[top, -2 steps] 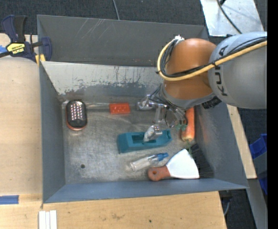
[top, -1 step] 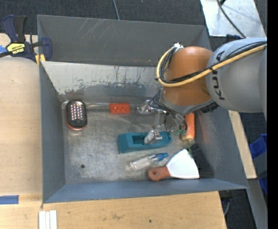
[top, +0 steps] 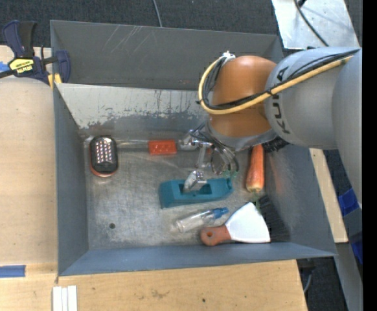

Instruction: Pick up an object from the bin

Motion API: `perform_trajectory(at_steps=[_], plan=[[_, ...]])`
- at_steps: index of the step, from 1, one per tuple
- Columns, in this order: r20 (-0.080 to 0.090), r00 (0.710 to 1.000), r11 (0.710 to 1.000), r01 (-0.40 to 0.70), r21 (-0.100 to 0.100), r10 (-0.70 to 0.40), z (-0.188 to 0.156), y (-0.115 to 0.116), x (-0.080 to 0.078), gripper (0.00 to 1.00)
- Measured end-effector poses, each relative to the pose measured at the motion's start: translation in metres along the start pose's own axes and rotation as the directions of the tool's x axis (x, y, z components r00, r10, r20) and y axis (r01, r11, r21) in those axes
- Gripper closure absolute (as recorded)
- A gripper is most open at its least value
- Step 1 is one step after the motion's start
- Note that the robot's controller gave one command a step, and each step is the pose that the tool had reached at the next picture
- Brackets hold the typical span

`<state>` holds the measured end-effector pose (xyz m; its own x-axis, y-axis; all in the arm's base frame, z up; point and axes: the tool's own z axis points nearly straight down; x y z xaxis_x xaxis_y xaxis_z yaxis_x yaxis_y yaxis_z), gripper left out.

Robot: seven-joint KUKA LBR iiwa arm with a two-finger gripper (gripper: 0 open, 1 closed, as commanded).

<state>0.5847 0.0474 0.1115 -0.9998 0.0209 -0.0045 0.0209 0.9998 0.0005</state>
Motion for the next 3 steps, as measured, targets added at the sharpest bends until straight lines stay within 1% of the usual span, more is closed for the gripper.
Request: perform_trajectory(at_steps=[1,2,3], plan=[[-0.011,0.999,0.999,0.035,0.001,-0.035,0.0263,-0.0016,-0.0046,0.0],[-0.014,0.999,0.999,0.034,0.001,-0.034,0.0254,-0.0014,-0.0036,1.0],[-0.014,0.999,0.999,0.034,0.001,-0.034,0.0254,-0.0014,-0.0036,1.0]])
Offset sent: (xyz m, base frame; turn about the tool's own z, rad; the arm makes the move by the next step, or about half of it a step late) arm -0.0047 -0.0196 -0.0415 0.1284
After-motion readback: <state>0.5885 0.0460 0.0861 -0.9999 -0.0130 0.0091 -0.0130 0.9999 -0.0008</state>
